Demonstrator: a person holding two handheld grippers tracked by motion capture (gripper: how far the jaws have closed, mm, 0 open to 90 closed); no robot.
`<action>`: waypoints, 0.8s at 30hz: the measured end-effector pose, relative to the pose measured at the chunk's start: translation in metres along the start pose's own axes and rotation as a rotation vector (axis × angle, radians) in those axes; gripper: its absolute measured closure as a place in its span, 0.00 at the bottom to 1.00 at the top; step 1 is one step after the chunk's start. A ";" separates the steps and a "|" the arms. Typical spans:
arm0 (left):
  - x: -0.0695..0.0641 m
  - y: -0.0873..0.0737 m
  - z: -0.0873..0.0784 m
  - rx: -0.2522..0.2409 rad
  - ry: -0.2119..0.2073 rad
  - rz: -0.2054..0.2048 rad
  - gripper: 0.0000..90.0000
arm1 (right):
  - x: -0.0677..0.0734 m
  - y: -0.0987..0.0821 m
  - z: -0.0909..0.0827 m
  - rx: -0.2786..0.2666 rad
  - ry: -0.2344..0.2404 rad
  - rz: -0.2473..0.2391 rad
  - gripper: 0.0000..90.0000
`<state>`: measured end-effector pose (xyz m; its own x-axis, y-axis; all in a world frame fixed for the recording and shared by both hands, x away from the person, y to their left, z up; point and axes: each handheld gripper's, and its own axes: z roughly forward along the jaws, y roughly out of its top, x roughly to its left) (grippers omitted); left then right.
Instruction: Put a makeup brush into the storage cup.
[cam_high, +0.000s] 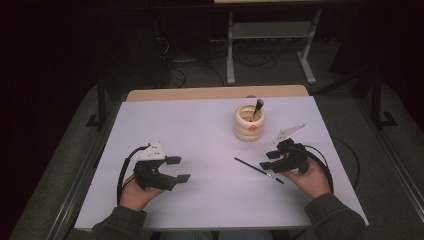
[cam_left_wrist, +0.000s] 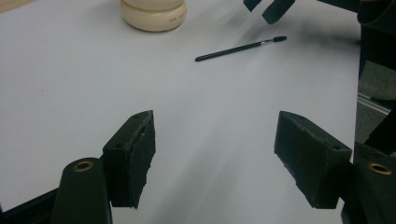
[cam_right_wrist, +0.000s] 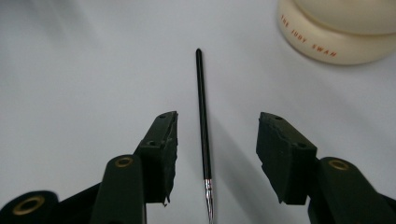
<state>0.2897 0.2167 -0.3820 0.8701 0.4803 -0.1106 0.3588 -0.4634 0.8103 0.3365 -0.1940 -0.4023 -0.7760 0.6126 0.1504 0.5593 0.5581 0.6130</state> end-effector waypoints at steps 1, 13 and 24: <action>0.000 0.000 0.000 0.000 -0.001 0.000 0.32 | 0.000 -0.001 0.001 0.005 0.001 -0.005 0.53; 0.000 -0.001 0.000 0.002 -0.001 -0.003 0.32 | 0.000 -0.009 0.011 0.046 0.013 -0.016 0.63; 0.001 -0.001 0.000 0.000 -0.001 -0.006 0.32 | 0.001 -0.010 0.021 0.078 0.015 -0.044 0.74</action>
<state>0.2902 0.2174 -0.3827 0.8683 0.4822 -0.1159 0.3637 -0.4602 0.8099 0.3367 -0.1873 -0.4247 -0.8043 0.5784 0.1362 0.5448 0.6265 0.5574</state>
